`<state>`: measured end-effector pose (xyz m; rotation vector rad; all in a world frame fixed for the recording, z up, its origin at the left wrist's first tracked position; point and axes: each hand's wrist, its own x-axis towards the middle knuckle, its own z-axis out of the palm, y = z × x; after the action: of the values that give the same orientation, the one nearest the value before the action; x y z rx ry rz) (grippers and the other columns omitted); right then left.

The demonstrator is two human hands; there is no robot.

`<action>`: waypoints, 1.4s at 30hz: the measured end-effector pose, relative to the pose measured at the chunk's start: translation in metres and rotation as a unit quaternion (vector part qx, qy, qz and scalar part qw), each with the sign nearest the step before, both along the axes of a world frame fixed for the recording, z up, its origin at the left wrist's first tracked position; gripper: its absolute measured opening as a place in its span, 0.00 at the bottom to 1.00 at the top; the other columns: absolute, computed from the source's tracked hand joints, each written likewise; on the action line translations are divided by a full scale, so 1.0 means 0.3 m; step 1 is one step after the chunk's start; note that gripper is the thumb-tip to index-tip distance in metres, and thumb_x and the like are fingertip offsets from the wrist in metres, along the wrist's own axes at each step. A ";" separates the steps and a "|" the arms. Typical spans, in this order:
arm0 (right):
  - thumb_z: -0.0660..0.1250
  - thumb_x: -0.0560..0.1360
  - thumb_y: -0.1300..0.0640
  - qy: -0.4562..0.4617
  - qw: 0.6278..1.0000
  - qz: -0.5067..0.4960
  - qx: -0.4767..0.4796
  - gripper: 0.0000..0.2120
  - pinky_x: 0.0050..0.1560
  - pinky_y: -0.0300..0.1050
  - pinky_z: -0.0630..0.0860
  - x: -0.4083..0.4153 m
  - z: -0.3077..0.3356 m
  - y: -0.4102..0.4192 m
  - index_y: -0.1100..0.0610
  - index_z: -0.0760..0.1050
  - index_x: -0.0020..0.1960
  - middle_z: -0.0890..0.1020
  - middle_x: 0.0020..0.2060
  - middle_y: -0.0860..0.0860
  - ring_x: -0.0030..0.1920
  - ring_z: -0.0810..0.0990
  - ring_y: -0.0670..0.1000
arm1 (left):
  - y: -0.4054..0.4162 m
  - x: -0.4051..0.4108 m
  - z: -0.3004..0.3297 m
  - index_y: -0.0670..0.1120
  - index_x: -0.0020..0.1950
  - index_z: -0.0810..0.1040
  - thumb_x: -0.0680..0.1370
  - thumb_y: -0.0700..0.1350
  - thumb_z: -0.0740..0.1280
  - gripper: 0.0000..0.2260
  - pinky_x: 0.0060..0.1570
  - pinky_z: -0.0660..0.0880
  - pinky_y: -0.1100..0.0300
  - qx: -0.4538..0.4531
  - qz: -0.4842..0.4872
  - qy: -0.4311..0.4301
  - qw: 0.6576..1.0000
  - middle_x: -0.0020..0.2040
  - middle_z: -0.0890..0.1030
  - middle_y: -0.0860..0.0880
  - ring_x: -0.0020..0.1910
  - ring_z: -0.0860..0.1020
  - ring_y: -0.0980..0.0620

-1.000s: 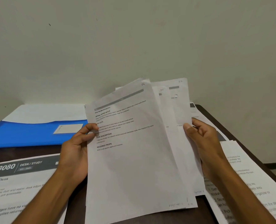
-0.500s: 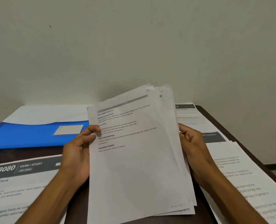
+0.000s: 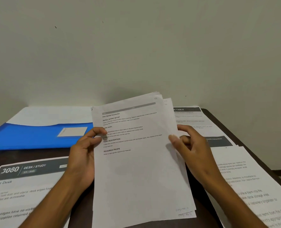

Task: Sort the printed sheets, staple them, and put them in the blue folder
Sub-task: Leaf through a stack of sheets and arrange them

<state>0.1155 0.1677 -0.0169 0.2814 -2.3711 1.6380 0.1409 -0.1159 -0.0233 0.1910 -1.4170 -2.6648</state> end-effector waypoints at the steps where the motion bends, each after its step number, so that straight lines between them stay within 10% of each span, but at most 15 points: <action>1: 0.74 0.77 0.42 0.002 1.000 0.004 0.019 0.20 0.45 0.35 0.81 0.002 -0.006 -0.006 0.41 0.75 0.68 0.87 0.45 0.43 0.47 0.86 0.42 | 0.000 0.000 -0.001 0.46 0.47 0.81 0.81 0.34 0.57 0.14 0.51 0.84 0.46 -0.001 0.003 -0.002 1.000 0.61 0.85 0.40 0.54 0.84 0.40; 6: 0.75 0.78 0.57 0.018 0.999 -0.009 0.043 0.26 0.55 0.43 0.84 0.011 -0.018 -0.033 0.44 0.71 0.72 0.87 0.56 0.40 0.54 0.85 0.39 | 0.000 0.000 0.001 0.46 0.55 0.84 0.82 0.34 0.59 0.15 0.56 0.82 0.41 -0.002 0.007 -0.013 1.000 0.64 0.84 0.40 0.59 0.84 0.37; 11: 0.65 0.84 0.60 0.059 0.997 0.002 0.041 0.22 0.44 0.40 0.82 0.011 -0.025 -0.024 0.44 0.69 0.74 0.88 0.42 0.48 0.44 0.87 0.49 | 0.000 0.007 0.009 0.44 0.69 0.80 0.84 0.36 0.58 0.18 0.57 0.81 0.36 0.021 -0.010 -0.007 1.000 0.65 0.84 0.44 0.62 0.83 0.37; 22: 0.58 0.88 0.54 0.087 0.991 -0.082 -0.066 0.11 0.51 0.38 0.79 -0.026 -0.009 0.049 0.50 0.72 0.68 0.84 0.58 0.43 0.54 0.83 0.41 | -0.015 -0.004 0.006 0.48 0.55 0.85 0.82 0.33 0.60 0.16 0.50 0.84 0.43 0.030 0.006 -0.031 0.999 0.64 0.84 0.43 0.62 0.83 0.34; 26: 0.59 0.85 0.53 0.121 0.937 -0.272 -0.184 0.10 0.32 0.45 0.66 -0.069 0.030 0.187 0.49 0.65 0.44 0.68 0.38 0.49 0.35 0.65 0.48 | -0.026 -0.006 0.004 0.48 0.55 0.84 0.82 0.33 0.60 0.15 0.51 0.84 0.41 0.028 0.018 -0.035 0.999 0.64 0.84 0.42 0.61 0.83 0.34; 32: 0.59 0.78 0.52 0.072 0.840 -0.469 -0.263 0.05 0.57 0.58 0.83 -0.089 0.019 0.353 0.53 0.67 0.51 0.71 0.47 0.49 0.47 0.75 0.49 | -0.031 -0.004 0.007 0.48 0.55 0.83 0.82 0.34 0.61 0.14 0.51 0.84 0.43 0.041 0.025 -0.039 0.998 0.62 0.85 0.42 0.58 0.84 0.37; 36: 0.60 0.79 0.57 0.099 0.868 -0.407 -0.266 0.08 0.49 0.52 0.78 -0.107 0.025 0.339 0.47 0.68 0.42 0.73 0.45 0.52 0.43 0.73 0.52 | -0.029 0.001 0.014 0.48 0.56 0.82 0.83 0.34 0.61 0.13 0.49 0.85 0.44 0.054 0.018 -0.037 0.998 0.59 0.87 0.42 0.51 0.87 0.41; 42: 0.59 0.84 0.63 0.109 0.913 -0.264 -0.291 0.13 0.51 0.38 0.82 -0.099 0.048 0.289 0.52 0.79 0.60 0.85 0.52 0.45 0.49 0.84 0.44 | -0.035 0.002 0.018 0.48 0.56 0.82 0.83 0.34 0.61 0.12 0.48 0.85 0.45 0.051 0.024 -0.031 0.998 0.57 0.87 0.42 0.47 0.88 0.44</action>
<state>0.0857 0.2545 -0.0026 -0.2577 -1.5112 1.8071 0.1414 -0.1263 -0.0179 0.3172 -1.2750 -2.7161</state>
